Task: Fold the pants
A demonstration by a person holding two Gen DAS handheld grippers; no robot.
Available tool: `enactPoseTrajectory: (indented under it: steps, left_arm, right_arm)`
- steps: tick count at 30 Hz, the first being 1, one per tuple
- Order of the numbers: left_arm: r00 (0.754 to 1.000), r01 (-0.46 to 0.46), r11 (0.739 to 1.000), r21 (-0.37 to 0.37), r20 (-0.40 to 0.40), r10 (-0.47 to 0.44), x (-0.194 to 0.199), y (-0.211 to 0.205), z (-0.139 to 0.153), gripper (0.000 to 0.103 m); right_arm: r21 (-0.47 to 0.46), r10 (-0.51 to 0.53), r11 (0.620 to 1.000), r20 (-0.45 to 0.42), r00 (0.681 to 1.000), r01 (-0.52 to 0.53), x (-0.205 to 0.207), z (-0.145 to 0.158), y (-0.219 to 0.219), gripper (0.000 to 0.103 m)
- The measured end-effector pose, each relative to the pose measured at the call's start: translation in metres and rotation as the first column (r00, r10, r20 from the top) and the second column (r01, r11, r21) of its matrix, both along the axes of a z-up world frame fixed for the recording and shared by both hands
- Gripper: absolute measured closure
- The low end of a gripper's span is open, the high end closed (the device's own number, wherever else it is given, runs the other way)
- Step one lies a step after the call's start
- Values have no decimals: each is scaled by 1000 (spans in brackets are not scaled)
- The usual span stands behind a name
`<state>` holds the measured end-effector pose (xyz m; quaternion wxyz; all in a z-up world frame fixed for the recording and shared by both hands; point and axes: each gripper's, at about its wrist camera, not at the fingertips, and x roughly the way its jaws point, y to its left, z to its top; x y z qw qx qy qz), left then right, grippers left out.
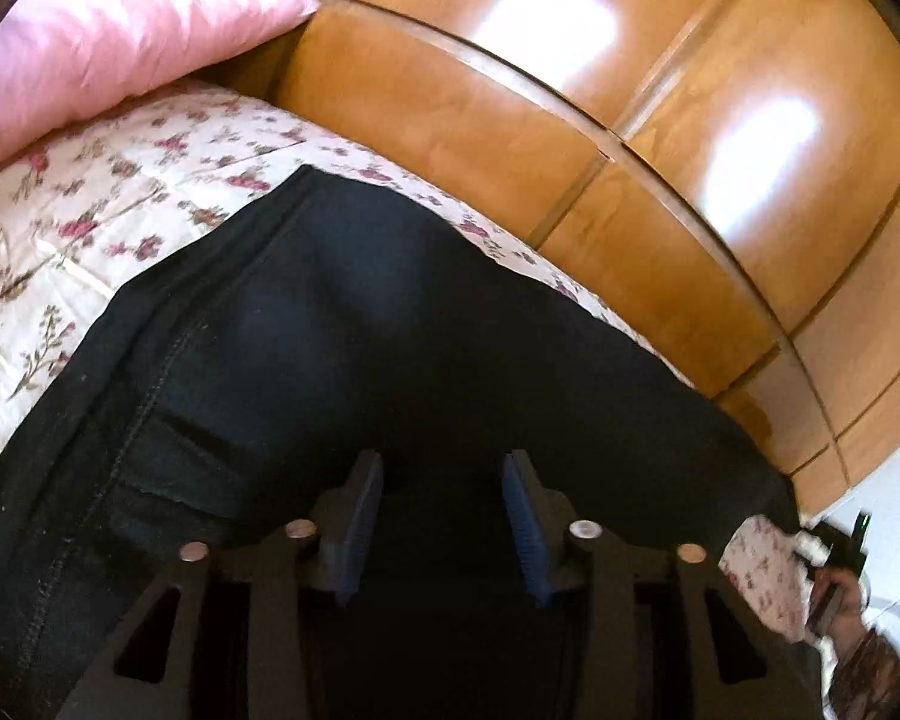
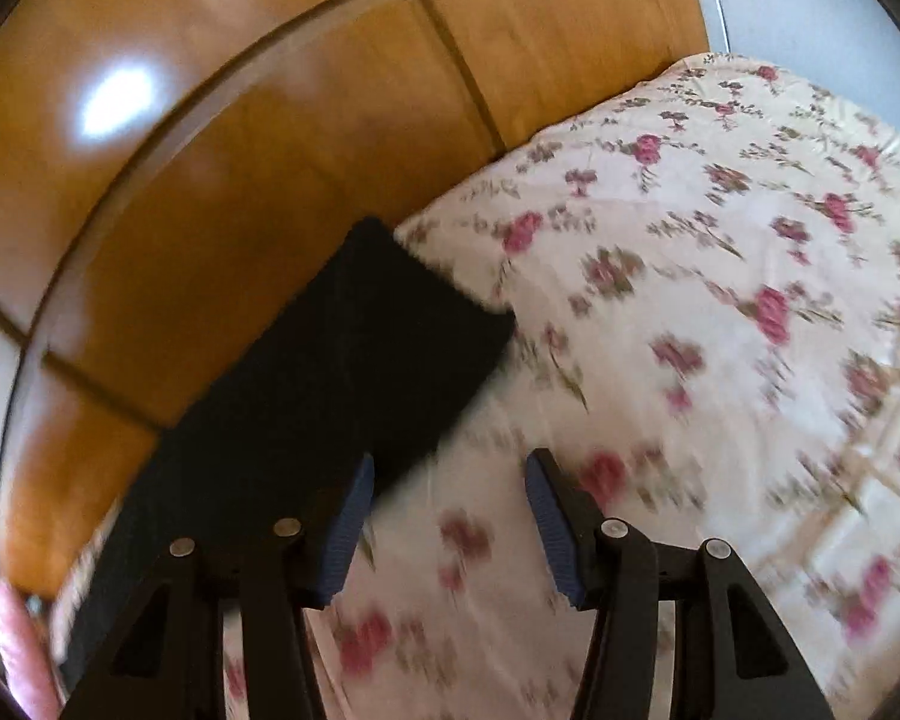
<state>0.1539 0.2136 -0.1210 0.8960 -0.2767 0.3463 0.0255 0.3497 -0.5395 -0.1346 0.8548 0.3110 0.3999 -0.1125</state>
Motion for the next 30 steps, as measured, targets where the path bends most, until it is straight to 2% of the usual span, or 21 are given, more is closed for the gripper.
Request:
enactPoseTrajectory:
  steps: [3, 5, 7, 10, 11, 14, 19, 23, 27, 30]
  left_arm:
    - [999, 33, 999, 36, 6, -33, 4, -10, 1, 39]
    - [999, 51, 998, 41, 12, -51, 6, -13, 0, 33]
    - [998, 55, 998, 41, 16, -55, 6, -14, 1, 32]
    - [998, 57, 998, 36, 20, -58, 7, -13, 0, 31]
    - [998, 58, 998, 34, 21, -59, 7, -12, 0, 30]
    - [998, 60, 998, 29, 23, -61, 6, -11, -1, 30]
    - [997, 68, 998, 9, 32, -68, 5, -9, 0, 28]
    - [994, 91, 995, -47, 56, -89, 3, -3, 1, 27]
    - [991, 123, 986, -113, 63, -116, 2, 2, 1, 27]
    - [985, 170, 979, -113, 51, -165, 1, -4, 5, 27]
  right_arm:
    - [21, -47, 999, 33, 998, 47, 16, -3, -6, 52]
    - [6, -70, 998, 45, 997, 69, 24, -5, -6, 60]
    - [-38, -65, 997, 39, 997, 67, 30, -5, -2, 68]
    - [-76, -28, 997, 45, 999, 32, 34, 1, 6, 86]
    - [-84, -26, 996, 46, 999, 29, 34, 4, 7, 88]
    - [-116, -15, 993, 70, 997, 23, 25, 20, 13, 89]
    - [-180, -2, 983, 116, 993, 23, -3, 64, 16, 90]
    - [-183, -21, 982, 122, 992, 43, -32, 90, 5, 91]
    - [-171, -46, 983, 101, 994, 63, -61, 100, -10, 92]
    - [-161, -63, 984, 86, 994, 76, -87, 99, -19, 92]
